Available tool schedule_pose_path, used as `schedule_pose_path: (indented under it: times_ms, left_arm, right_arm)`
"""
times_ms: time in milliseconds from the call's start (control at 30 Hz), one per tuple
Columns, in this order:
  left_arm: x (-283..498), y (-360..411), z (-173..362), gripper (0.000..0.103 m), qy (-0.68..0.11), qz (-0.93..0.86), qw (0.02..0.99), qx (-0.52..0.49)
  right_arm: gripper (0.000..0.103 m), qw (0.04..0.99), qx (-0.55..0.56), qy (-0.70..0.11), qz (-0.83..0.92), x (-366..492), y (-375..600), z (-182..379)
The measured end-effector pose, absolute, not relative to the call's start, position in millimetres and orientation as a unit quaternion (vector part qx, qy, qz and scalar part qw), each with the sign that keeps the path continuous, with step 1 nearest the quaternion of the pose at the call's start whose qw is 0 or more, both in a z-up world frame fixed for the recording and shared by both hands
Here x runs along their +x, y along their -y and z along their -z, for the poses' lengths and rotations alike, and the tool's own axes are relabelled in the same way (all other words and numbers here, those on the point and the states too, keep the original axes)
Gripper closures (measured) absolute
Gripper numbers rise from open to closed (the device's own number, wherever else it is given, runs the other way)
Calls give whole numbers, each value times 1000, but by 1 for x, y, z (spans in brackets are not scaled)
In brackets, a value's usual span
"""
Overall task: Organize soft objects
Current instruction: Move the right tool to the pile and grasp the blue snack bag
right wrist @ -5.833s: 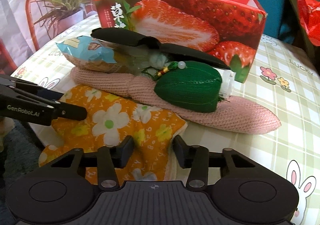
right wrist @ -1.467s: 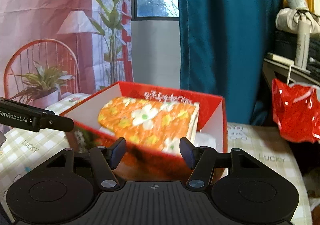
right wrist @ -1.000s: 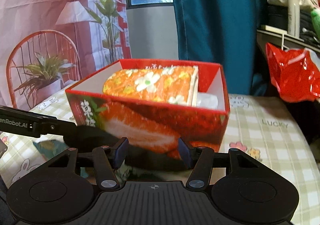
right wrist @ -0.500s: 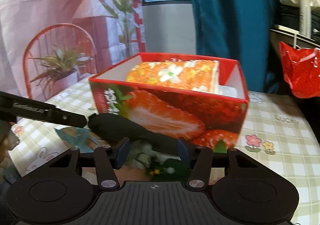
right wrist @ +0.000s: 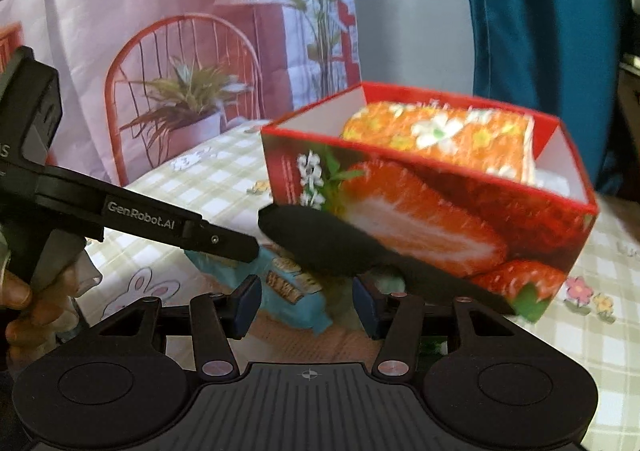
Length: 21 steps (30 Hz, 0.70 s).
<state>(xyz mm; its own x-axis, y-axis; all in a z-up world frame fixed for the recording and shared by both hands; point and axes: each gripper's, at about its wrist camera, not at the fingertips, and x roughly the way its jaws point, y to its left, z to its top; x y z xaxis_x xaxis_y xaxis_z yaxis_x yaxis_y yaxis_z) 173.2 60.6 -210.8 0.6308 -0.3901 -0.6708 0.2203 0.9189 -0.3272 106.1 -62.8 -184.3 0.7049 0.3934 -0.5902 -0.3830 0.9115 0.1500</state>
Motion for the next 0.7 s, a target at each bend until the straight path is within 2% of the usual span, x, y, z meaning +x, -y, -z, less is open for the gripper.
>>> schedule_pose_path:
  times_ms: [400,467,700]
  left_arm:
    - [169,-62,222,62,-399,178,892,-111]
    - [169,-61,222,61,-398,177,894,-109]
    - [171,-64,220,59,-398,170,894,-117]
  right_arm:
    - [55,903,12,-366,-224,127,57,212]
    - [62,903,11,-365,-227,129,56,212]
    - [71,902,8,-362,-237,128,57,212]
